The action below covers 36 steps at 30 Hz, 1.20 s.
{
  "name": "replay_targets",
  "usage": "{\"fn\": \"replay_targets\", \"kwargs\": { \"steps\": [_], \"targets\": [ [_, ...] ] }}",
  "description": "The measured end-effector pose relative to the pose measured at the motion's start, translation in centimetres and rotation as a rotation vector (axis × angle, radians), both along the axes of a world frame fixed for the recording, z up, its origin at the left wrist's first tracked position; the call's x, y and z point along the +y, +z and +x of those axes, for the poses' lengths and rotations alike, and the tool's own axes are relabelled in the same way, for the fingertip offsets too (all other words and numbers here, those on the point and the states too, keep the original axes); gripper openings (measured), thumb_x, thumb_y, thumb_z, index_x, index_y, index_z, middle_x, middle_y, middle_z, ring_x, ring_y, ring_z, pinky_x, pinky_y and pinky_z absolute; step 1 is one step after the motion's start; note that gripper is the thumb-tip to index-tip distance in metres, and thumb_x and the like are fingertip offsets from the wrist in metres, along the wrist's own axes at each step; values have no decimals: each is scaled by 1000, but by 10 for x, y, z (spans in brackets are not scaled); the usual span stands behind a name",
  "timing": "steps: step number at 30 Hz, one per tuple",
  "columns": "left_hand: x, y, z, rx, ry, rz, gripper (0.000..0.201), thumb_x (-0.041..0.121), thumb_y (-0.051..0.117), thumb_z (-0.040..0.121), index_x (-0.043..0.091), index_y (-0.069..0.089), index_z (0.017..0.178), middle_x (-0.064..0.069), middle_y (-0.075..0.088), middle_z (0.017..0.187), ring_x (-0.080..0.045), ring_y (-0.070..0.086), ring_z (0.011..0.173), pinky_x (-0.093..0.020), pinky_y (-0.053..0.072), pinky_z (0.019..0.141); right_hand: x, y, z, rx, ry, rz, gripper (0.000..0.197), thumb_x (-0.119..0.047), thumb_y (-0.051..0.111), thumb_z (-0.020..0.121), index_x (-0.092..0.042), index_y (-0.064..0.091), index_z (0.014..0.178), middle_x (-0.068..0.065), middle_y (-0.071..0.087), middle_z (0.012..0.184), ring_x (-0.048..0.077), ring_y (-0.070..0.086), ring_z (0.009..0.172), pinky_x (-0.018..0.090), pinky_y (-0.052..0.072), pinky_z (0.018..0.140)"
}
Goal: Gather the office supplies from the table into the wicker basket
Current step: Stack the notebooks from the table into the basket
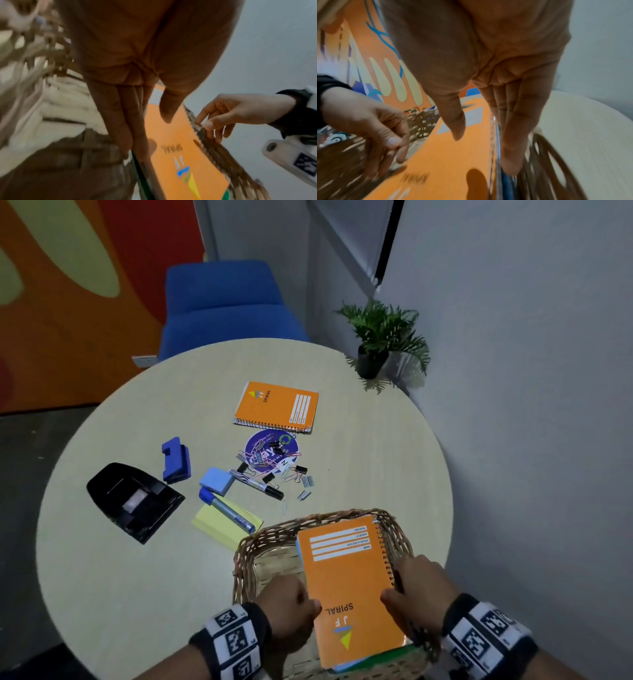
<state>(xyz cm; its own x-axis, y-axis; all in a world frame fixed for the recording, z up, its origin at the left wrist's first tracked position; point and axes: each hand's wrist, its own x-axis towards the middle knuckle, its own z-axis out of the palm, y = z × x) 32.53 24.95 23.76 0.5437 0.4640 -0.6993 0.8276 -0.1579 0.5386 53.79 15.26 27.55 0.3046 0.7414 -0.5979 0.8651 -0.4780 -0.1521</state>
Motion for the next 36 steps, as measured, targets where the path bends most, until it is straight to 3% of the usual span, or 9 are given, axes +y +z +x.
{"fn": "replay_targets", "kwargs": {
  "steps": [4, 11, 15, 22, 25, 28, 31, 34, 36],
  "targets": [
    [30, 24, -8, -189, 128, 1, 21, 36, 60, 87, 17, 69, 89, 5, 71, 87, -8, 66, 84, -24, 52, 78, 47, 39, 21, 0, 8, 77, 40, -52, 58, 81, -24, 60, 109, 0, 69, 101, 21, 65, 93, 32, 52, 77],
    [147, 55, 36, -644, 1059, -429, 11, 13, 55, 93, 5, 63, 95, -17, 66, 105, -24, 64, 95, -32, 54, 82, 216, 38, 62, 144, 7, 291, 46, -44, 66, 82, -19, 58, 120, 3, 66, 114, 18, 63, 89, 32, 50, 85],
    [224, 32, 71, -779, 1442, -554, 25, 10, 50, 95, 1, 55, 117, -17, 57, 112, -26, 59, 98, -32, 57, 73, 316, -10, 64, 177, 103, 186, 47, -35, 64, 87, -17, 54, 129, 9, 56, 134, 25, 57, 116, 34, 45, 97],
    [282, 0, 105, -654, 1449, -584, 31, 13, 47, 96, 2, 44, 125, -16, 53, 98, -33, 55, 98, -40, 46, 99, 422, -66, 67, 181, 80, 229, 64, -27, 57, 92, -12, 28, 147, 10, 31, 154, 29, 37, 138, 38, 36, 109],
    [286, -8, 112, -710, 1455, -553, 42, 16, 45, 96, -2, 40, 135, -13, 52, 89, -27, 53, 72, -40, 45, 89, 446, -96, 80, 90, 96, 154, 84, -51, 57, 80, -18, 21, 148, 8, 25, 156, 32, 34, 139, 50, 36, 109],
    [292, -14, 118, -664, 1455, -529, 43, 14, 49, 94, 1, 41, 135, -10, 47, 78, -28, 54, 80, -39, 50, 90, 452, -112, 91, 59, 64, 176, 78, -49, 60, 74, -16, 34, 139, 8, 40, 148, 33, 46, 129, 49, 44, 102],
    [298, -17, 125, -634, 1521, -552, 31, 16, 53, 93, 4, 53, 121, -9, 44, 72, -22, 45, 61, -30, 51, 73, 447, -107, 89, -19, 115, 232, 56, -39, 68, 79, -9, 48, 122, 15, 50, 131, 35, 53, 118, 44, 46, 98],
    [293, -12, 134, -581, 1471, -412, 12, 14, 56, 91, 5, 57, 83, -9, 49, 65, -21, 45, 54, -29, 44, 54, 437, -108, 92, -58, 123, 213, 59, -43, 70, 78, -11, 49, 123, 15, 49, 130, 35, 51, 119, 42, 45, 100],
    [286, -9, 138, -535, 1390, -256, 9, 11, 58, 89, 4, 53, 85, -10, 55, 66, -22, 50, 51, -30, 48, 53, 427, -108, 95, -21, 97, 213, 59, -44, 73, 73, -14, 52, 119, 14, 52, 128, 34, 53, 116, 43, 47, 98]
  ]
}}
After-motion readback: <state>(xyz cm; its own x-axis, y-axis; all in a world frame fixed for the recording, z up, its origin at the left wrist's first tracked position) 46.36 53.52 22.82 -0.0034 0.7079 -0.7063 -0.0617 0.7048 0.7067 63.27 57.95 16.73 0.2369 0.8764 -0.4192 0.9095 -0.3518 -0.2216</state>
